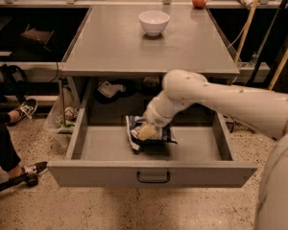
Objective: Pick blue chip bag from top drawer and place on counter
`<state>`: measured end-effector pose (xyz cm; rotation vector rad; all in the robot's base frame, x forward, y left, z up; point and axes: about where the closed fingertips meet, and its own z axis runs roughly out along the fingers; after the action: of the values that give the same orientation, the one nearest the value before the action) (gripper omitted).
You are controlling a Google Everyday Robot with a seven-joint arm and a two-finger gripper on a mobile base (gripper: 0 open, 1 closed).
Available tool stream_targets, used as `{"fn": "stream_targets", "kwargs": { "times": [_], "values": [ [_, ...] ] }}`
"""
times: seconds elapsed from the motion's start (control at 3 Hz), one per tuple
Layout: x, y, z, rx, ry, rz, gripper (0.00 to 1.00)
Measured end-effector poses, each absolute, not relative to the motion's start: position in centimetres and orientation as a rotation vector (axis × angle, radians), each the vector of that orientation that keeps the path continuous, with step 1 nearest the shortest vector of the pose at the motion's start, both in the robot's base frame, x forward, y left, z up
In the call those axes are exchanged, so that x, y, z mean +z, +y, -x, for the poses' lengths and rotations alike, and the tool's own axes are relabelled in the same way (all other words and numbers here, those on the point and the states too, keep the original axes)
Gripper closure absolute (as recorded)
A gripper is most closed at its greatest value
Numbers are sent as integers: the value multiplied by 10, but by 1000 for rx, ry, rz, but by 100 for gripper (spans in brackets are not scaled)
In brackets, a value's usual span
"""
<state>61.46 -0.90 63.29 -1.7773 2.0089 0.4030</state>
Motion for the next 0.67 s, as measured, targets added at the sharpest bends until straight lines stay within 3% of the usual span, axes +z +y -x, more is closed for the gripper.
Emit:
{"fn": "stream_targets", "kwargs": {
  "times": [0.67],
  "values": [
    [741,73,-600,-150,1861,1966,100]
  ]
}}
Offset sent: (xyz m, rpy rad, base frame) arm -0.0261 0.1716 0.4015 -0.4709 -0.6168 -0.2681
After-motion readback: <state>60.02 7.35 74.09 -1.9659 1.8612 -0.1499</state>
